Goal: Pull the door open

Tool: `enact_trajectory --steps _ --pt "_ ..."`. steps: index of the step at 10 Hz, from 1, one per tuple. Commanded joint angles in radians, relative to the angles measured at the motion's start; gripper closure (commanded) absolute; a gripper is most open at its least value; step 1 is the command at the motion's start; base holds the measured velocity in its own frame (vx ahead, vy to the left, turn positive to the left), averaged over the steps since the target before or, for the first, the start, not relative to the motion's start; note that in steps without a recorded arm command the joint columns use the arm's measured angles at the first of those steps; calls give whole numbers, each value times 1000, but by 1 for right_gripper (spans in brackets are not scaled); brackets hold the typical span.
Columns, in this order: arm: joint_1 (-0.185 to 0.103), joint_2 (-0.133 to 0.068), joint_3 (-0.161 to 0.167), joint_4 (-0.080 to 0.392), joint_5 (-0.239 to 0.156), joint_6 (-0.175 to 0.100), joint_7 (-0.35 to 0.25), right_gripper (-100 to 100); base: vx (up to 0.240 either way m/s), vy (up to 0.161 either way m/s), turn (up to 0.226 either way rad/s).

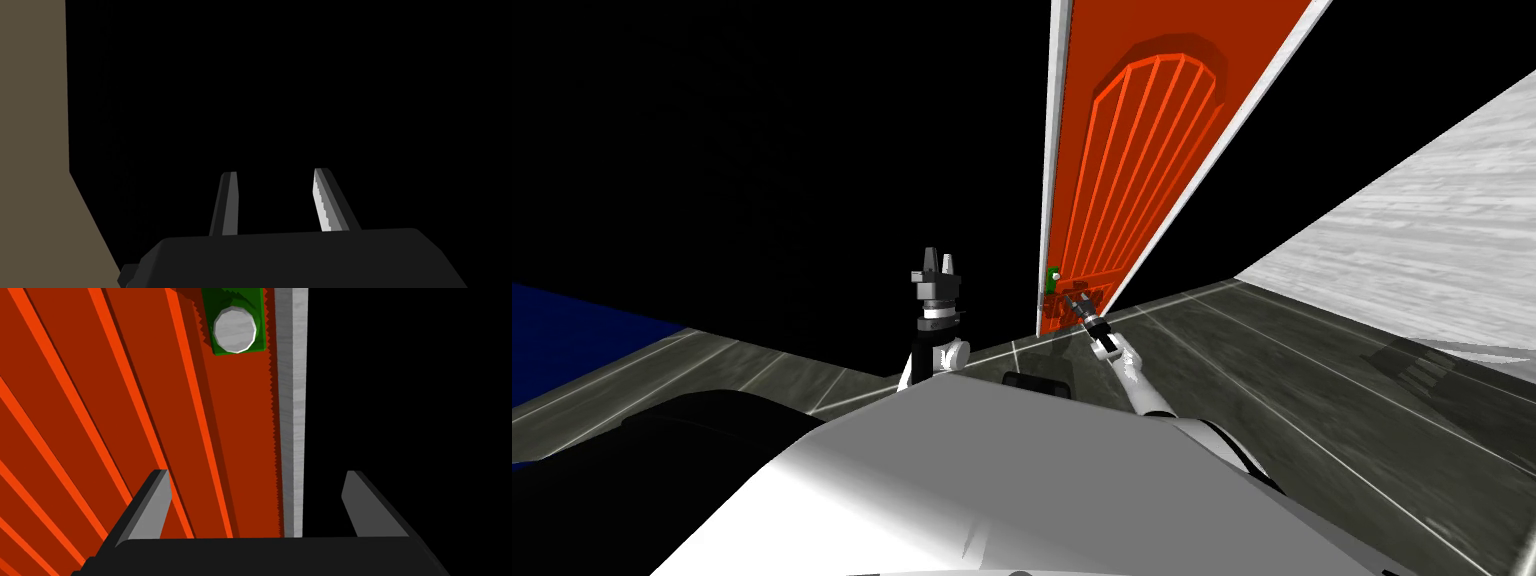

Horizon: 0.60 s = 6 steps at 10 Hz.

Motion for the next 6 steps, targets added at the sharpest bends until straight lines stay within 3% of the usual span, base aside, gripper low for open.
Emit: enact_trajectory --steps 1,6 --pt "-22 -4 0 42 10 -4 18 -100 71 40 10" --pt "-83 -18 5 156 42 -7 67 -100 88 29 11"
